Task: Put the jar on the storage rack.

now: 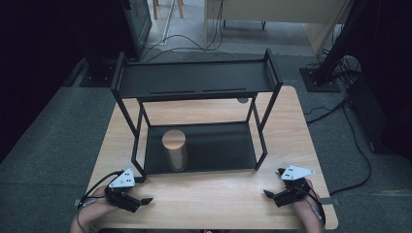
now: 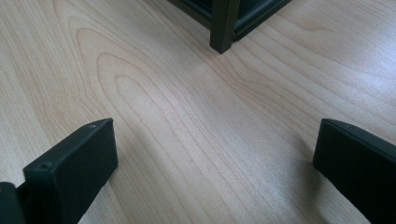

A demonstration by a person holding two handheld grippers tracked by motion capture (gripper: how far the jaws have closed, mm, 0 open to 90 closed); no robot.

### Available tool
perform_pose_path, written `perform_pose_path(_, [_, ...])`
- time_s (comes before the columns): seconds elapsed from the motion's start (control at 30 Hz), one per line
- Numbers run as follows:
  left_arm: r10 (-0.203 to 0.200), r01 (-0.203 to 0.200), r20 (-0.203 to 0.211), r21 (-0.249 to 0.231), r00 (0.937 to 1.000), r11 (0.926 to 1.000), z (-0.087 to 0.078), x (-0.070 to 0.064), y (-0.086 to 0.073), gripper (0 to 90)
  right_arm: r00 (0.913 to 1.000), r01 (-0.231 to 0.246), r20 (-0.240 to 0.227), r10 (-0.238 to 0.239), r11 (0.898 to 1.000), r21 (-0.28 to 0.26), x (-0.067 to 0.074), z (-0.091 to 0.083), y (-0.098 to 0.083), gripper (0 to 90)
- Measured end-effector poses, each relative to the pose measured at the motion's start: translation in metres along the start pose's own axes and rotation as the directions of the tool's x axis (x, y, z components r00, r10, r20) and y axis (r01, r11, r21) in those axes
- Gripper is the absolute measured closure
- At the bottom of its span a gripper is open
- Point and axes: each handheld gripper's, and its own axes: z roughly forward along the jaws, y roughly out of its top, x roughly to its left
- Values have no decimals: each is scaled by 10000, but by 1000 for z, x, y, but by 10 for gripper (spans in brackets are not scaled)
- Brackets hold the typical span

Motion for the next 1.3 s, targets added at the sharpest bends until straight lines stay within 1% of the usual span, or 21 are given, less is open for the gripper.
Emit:
perform_pose_path(0.63, [-144, 140, -478, -90, 9988, 9999, -4, 4, -3, 201, 10000, -4, 1, 4, 10000, -1, 0, 0, 0, 0])
perform_pose_path(1.3, [-348, 336, -895, -144, 9954, 9993, -5, 8, -5, 201, 10000, 1, 7, -1, 10000, 1, 0, 0, 0, 0])
